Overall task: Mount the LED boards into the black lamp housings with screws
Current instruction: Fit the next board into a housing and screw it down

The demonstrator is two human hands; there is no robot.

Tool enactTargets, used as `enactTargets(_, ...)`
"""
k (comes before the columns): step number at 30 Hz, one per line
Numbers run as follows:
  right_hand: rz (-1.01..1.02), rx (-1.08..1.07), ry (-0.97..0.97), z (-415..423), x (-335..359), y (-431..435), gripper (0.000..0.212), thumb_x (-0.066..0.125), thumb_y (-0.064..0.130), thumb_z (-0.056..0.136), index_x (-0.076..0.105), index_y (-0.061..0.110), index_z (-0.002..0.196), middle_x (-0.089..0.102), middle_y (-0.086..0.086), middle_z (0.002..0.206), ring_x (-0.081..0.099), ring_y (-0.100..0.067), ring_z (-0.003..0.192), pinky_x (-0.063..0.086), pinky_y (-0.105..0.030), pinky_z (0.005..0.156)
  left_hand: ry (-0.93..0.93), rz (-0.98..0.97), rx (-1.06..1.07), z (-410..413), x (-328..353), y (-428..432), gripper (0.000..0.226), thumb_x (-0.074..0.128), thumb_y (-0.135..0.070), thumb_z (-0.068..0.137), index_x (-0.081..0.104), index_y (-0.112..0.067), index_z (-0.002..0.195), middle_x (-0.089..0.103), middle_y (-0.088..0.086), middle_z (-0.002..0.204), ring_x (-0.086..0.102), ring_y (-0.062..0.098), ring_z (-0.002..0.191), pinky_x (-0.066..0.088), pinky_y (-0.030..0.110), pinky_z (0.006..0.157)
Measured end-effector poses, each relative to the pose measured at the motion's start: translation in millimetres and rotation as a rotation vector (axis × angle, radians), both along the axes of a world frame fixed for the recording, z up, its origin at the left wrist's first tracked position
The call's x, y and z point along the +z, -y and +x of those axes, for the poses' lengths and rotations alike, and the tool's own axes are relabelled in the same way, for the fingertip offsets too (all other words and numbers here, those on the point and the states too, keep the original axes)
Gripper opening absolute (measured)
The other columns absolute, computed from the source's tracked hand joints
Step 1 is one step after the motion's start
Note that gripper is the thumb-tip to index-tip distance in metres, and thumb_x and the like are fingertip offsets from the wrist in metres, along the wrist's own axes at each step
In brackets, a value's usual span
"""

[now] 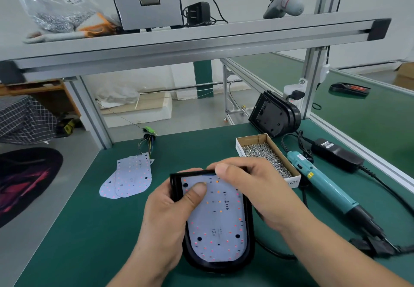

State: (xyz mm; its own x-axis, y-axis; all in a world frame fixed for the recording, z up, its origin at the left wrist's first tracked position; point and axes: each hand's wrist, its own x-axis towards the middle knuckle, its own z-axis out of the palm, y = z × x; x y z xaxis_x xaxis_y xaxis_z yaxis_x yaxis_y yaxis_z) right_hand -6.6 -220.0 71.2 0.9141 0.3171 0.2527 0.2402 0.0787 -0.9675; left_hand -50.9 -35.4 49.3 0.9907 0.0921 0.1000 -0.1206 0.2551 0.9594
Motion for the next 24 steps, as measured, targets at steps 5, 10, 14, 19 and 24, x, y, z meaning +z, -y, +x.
enactTargets(5, -0.176, -0.082, -0.105, 16, -20, 1, 0.030, 0.077, 0.039, 0.095, 0.074, 0.011, 0.084, 0.058, 0.005, 0.076, 0.051, -0.009, 0.076, 0.042, -0.030, 0.077, -0.204, 0.085, 0.018, 4, -14, 8, 0.014, 0.070, -0.009, 0.098, 0.077, -0.016, 0.107, 0.081, 0.013, 0.108, 0.078, 0.035, 0.098, 0.065, 0.049, 0.083)
enactTargets(10, -0.667, -0.176, 0.025, 30, -29, 5, 0.018, 0.081, 0.040, 0.088, 0.071, 0.025, 0.092, 0.071, 0.007, 0.084, 0.062, -0.009, 0.076, 0.050, -0.031, 0.072, -0.236, 0.311, 0.015, 14, -22, 4, 0.017, 0.072, -0.014, 0.094, 0.078, -0.028, 0.101, 0.081, 0.002, 0.102, 0.079, 0.026, 0.093, 0.065, 0.043, 0.081)
enactTargets(14, -0.907, -0.183, 0.122, 32, -28, 8, 0.026, 0.076, 0.050, 0.088, 0.066, 0.027, 0.090, 0.066, 0.009, 0.081, 0.062, -0.011, 0.079, 0.047, -0.033, 0.069, -0.234, 0.728, 0.130, 22, -30, 1, 0.035, 0.078, -0.032, 0.088, 0.056, -0.037, 0.115, 0.067, -0.015, 0.109, 0.065, -0.005, 0.088, 0.049, 0.025, 0.073)
enactTargets(19, -1.070, -0.236, 0.254, 29, -20, 19, 0.038, 0.065, 0.064, 0.091, 0.067, 0.027, 0.101, 0.068, 0.008, 0.095, 0.063, -0.017, 0.090, 0.052, -0.037, 0.080, -0.200, 0.971, 0.105, 31, -31, 1, 0.025, 0.072, -0.040, 0.090, 0.054, -0.036, 0.108, 0.061, -0.012, 0.107, 0.061, 0.002, 0.089, 0.044, 0.029, 0.070)
enactTargets(24, -0.781, -0.526, 0.192, 30, 12, 76, 0.020, 0.066, 0.055, 0.092, 0.071, 0.036, 0.091, 0.070, 0.015, 0.083, 0.063, -0.003, 0.076, 0.051, -0.030, 0.072, -0.213, 0.955, 0.083, 28, -26, 1, 0.030, 0.069, -0.039, 0.091, 0.053, -0.038, 0.116, 0.061, -0.013, 0.114, 0.061, 0.002, 0.094, 0.046, 0.030, 0.076)
